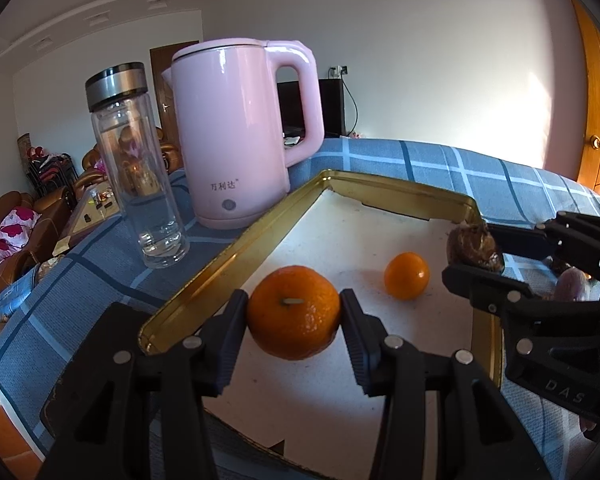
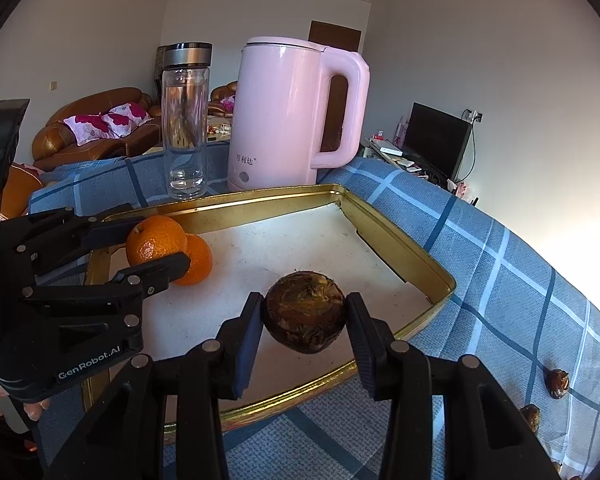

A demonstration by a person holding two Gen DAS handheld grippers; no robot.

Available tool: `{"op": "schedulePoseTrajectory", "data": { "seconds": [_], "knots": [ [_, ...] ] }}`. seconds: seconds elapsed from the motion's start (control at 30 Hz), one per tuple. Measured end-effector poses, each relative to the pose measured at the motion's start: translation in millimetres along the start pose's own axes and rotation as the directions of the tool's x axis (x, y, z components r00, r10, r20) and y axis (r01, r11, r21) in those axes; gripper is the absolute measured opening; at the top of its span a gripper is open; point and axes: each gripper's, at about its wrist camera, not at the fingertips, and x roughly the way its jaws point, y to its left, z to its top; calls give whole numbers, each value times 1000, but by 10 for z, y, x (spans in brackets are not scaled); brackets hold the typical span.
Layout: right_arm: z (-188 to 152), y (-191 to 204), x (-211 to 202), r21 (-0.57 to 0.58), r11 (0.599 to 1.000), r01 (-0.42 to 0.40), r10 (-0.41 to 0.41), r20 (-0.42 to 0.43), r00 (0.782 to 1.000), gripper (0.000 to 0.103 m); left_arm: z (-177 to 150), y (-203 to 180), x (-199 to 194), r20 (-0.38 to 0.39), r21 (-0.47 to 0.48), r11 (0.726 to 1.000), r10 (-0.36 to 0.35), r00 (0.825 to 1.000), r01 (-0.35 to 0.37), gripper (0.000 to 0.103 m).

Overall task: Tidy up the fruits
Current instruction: 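Lower the brown fruit and mandarin into the tray and open both tools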

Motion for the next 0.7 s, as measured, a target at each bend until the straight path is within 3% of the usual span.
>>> {"op": "schedulePoseTrajectory", "data": {
  "seconds": [0.7],
  "knots": [
    [-107, 109, 162, -26, 999, -37, 35, -71, 997, 44, -43, -40, 61, -47, 23, 999, -27, 999, 28, 49]
  ]
}}
